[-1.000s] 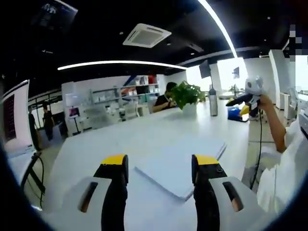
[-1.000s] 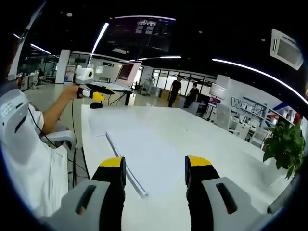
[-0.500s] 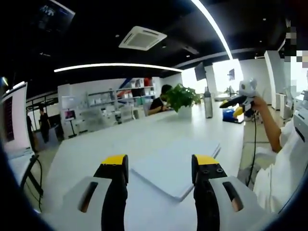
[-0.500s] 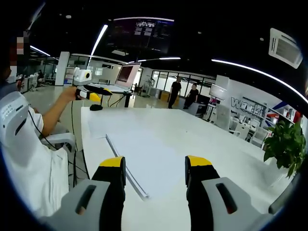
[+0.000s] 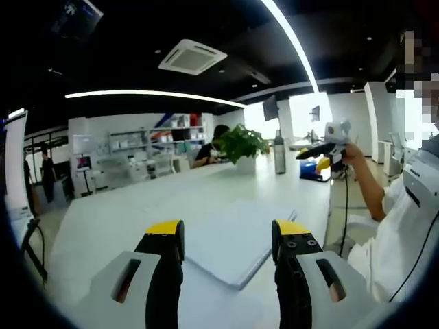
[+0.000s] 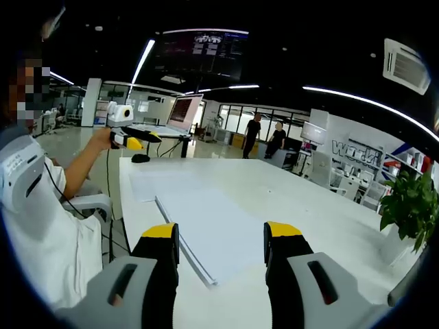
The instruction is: Grasp the top corner of one sheet in the document stack and pull a single sheet out from the document stack, separating that one sheet from the rest and lifting it clear until the single sheet is fully removed from the stack
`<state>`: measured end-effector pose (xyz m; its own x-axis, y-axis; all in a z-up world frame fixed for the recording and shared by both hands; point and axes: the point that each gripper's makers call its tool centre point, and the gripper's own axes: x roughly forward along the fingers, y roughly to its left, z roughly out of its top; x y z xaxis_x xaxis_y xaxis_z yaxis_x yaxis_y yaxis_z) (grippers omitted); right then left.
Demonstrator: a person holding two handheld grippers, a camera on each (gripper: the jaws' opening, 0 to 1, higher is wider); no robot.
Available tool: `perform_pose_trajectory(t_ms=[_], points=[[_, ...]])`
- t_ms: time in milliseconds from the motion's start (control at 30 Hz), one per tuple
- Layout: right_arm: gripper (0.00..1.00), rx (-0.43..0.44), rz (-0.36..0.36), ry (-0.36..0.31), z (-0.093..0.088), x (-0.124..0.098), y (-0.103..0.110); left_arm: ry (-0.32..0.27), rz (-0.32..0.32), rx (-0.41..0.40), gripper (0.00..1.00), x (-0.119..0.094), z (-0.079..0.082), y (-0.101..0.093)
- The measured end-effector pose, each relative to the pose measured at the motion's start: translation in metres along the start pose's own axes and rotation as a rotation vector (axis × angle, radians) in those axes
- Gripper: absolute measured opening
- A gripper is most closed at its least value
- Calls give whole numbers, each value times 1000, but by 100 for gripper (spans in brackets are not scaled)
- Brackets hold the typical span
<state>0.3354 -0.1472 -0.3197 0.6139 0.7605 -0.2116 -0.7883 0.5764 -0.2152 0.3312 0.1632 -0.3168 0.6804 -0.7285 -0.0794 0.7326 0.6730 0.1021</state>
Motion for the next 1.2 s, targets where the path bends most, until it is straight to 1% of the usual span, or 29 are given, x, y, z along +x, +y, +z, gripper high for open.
perform_pose_trajectory(t_ms=[133,333,1200], points=[[49,-4,9,-2,1,0,2,1,10,10,52,0,0,1],[49,-3,4,4,-1,1,0,10,30,37,52,0,-1,3],[49,-9,3,11,-2,1,1,4,30,44,50,3,1,2]])
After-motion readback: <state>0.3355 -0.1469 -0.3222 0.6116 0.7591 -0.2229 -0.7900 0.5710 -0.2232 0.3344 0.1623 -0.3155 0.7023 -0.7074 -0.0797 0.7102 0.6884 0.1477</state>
